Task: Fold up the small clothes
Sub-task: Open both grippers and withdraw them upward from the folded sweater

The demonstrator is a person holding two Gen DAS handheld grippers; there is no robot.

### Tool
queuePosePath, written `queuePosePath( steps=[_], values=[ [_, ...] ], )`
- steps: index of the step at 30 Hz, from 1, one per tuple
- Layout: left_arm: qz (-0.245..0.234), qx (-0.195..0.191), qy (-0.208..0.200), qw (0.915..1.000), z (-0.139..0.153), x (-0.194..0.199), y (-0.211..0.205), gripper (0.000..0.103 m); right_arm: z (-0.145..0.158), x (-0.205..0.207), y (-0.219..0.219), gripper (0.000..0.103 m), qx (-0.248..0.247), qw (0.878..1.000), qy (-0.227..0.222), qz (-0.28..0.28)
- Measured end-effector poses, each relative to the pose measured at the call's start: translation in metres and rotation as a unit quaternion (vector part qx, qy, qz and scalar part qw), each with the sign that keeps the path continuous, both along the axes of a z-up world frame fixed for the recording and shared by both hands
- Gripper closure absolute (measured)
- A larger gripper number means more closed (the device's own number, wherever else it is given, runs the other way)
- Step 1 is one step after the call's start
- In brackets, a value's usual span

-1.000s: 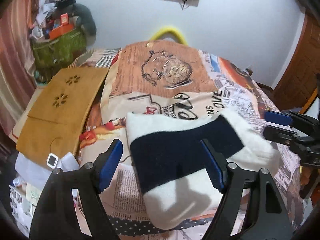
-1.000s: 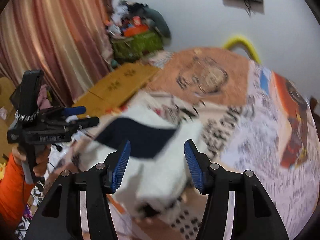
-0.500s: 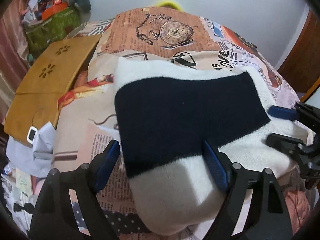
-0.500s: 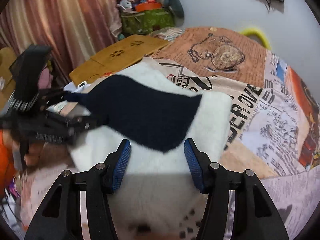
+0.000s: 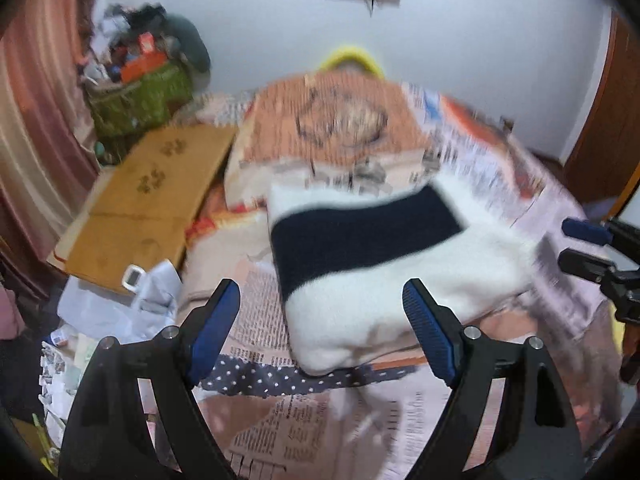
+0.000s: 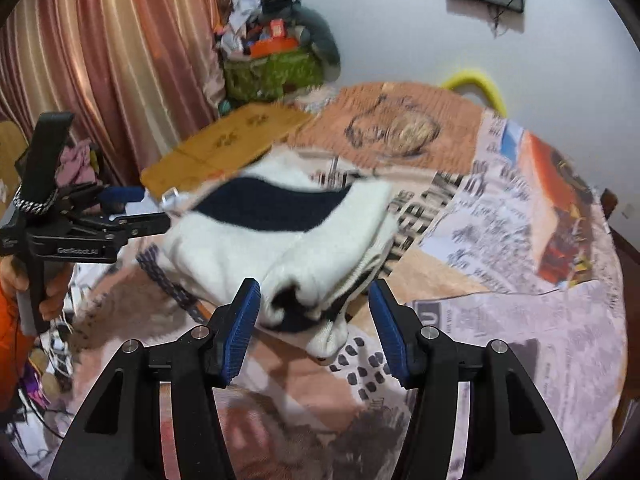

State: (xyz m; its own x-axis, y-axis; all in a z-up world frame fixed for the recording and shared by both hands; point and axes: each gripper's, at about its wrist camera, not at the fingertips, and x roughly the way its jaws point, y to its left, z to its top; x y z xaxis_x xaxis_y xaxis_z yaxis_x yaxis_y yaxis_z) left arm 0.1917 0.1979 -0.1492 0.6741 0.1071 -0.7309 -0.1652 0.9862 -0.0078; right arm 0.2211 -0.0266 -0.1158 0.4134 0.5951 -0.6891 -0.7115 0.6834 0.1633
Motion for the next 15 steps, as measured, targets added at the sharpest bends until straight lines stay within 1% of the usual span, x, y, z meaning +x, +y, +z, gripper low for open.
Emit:
queuePosePath(
  steps=[1, 4, 6, 8, 9, 12, 15],
  values=[
    [0.001, 0.001, -0.023, 0.9997, 0.018, -0.010, -0.005, 0.019, 0.011, -0.005, -0.005, 0.050, 0.013, 1.000, -0.007, -0.002],
    [-0.004, 0.008, -0.083, 0.9965, 0.063, -0.036, -0.022, 0.019, 0.050, -0.026, -0.018, 0.050, 0.051, 0.998, -0.047, -0.008],
    [-0.007, 0.012, -0.128, 0.9917, 0.091, -0.057, -0.035, 0.019, 0.072, -0.039, -0.025, 0.050, 0.074, 0.995, -0.072, -0.010],
    [-0.011, 0.013, -0.164, 0.9864, 0.114, -0.075, -0.047, 0.019, 0.092, -0.051, -0.031, 0.050, 0.097, 0.991, -0.095, -0.010],
    [-0.012, 0.013, -0.179, 0.9837, 0.123, -0.083, -0.052, 0.019, 0.105, -0.062, -0.036, 0.050, 0.111, 0.988, -0.110, -0.010],
    [-0.020, 0.019, -0.232, 0.9724, 0.151, -0.114, -0.073, 0.019, 0.130, -0.088, -0.045, 0.050, 0.141, 0.980, -0.142, -0.010],
    [-0.019, 0.036, -0.269, 0.9623, 0.165, -0.141, -0.090, 0.019, 0.146, -0.112, -0.053, 0.050, 0.169, 0.971, -0.166, -0.013]
  ],
)
